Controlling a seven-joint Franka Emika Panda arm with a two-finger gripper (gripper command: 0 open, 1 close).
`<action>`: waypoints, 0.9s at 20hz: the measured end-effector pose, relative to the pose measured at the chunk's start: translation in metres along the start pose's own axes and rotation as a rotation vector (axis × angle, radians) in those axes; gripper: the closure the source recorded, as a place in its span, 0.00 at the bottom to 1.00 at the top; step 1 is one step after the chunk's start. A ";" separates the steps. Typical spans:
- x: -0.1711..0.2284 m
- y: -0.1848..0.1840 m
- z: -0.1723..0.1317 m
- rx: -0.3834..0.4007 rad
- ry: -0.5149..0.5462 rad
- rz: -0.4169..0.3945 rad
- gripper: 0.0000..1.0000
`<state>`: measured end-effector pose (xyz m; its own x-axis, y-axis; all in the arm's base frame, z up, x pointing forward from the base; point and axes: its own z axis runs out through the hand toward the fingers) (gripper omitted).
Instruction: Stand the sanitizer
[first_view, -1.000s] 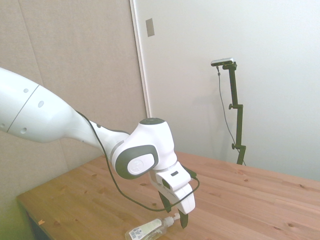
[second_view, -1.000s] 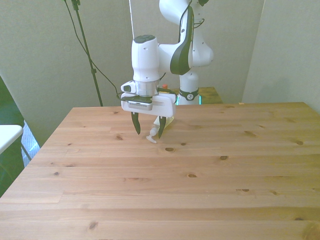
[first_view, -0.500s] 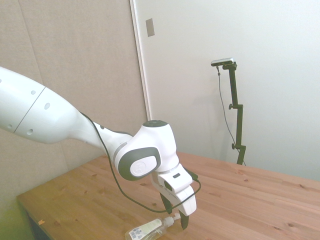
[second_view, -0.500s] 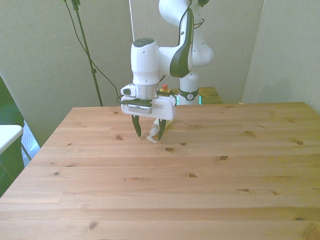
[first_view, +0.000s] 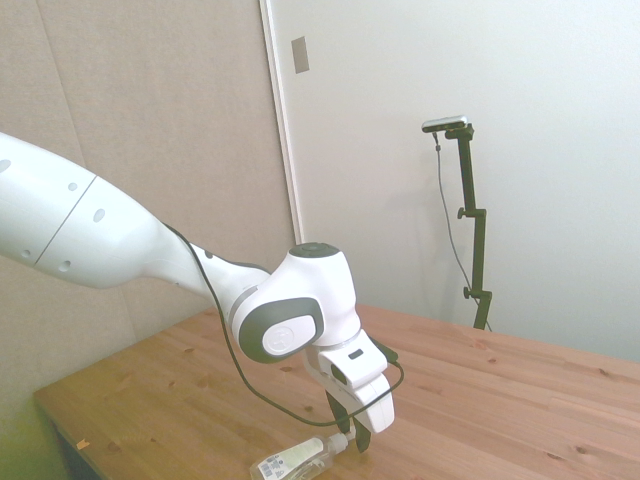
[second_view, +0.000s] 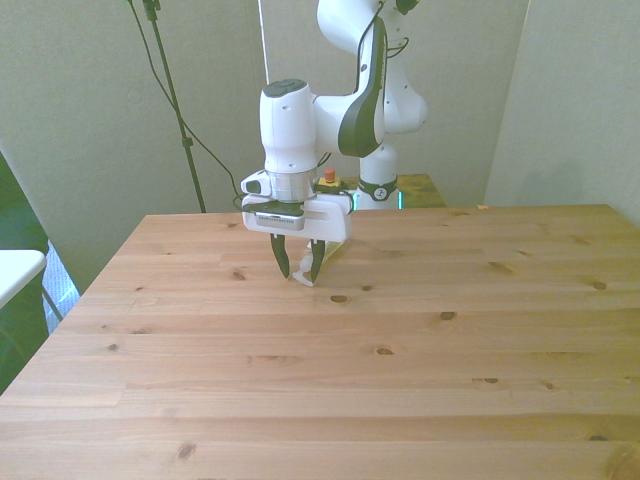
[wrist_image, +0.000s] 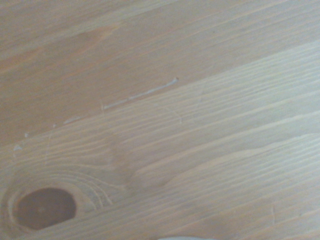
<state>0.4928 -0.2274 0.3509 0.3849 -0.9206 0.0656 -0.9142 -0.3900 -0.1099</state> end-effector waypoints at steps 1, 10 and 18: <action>0.000 0.001 0.000 0.001 -0.001 0.000 1.00; 0.003 0.003 0.001 0.017 -0.014 0.009 1.00; -0.004 -0.018 -0.029 0.138 0.116 0.121 1.00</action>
<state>0.5036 -0.2162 0.3812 0.2491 -0.9557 0.1568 -0.9236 -0.2832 -0.2585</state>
